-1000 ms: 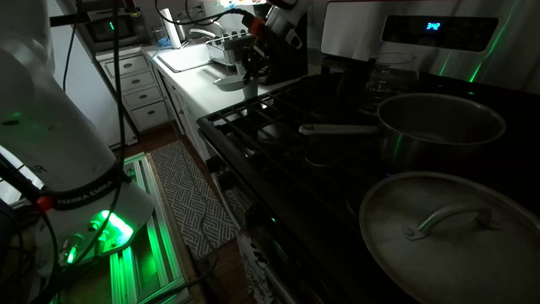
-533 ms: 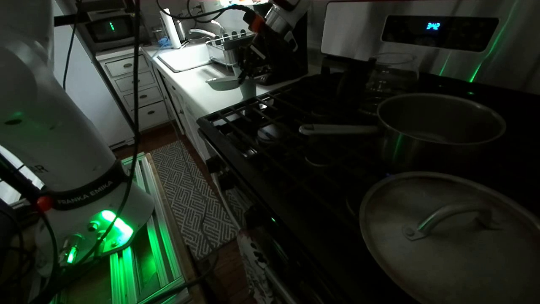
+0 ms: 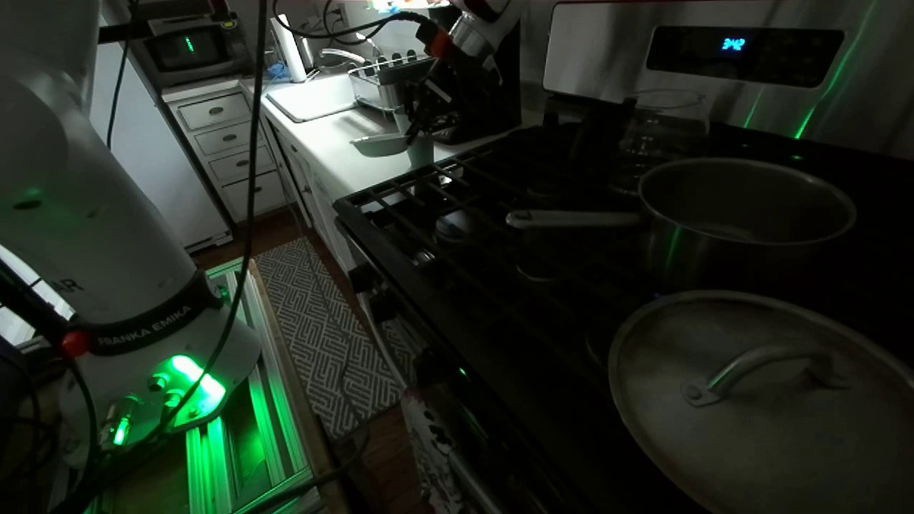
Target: Remove the white plate from the stove and put it on the counter
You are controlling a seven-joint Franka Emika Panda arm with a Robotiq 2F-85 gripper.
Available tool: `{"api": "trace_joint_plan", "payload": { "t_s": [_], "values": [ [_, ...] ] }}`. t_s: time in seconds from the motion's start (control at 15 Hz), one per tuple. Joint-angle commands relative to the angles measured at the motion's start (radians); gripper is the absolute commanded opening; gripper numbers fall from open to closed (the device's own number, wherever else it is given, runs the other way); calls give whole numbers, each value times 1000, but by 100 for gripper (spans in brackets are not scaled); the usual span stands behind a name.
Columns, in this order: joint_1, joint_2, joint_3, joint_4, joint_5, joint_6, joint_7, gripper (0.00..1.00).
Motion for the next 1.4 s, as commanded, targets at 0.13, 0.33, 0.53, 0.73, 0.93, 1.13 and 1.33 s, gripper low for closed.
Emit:
{"api": "trace_joint_plan", "payload": {
  "t_s": [0.13,0.33,0.53,0.73,0.93,1.13,1.33],
  "values": [
    [16,45,25,55,-60,5,-54,2],
    [10,34,38,16,-36,84,-82,2],
    [-1,24,55,-34,14,189,-77,2],
    [-10,18,73,-88,67,260,-73,2],
    [-15,22,90,-126,121,304,-78,2],
    [-16,16,102,-167,165,348,-81,2],
    [-20,9,112,-210,208,411,-77,2]
  ]
}}
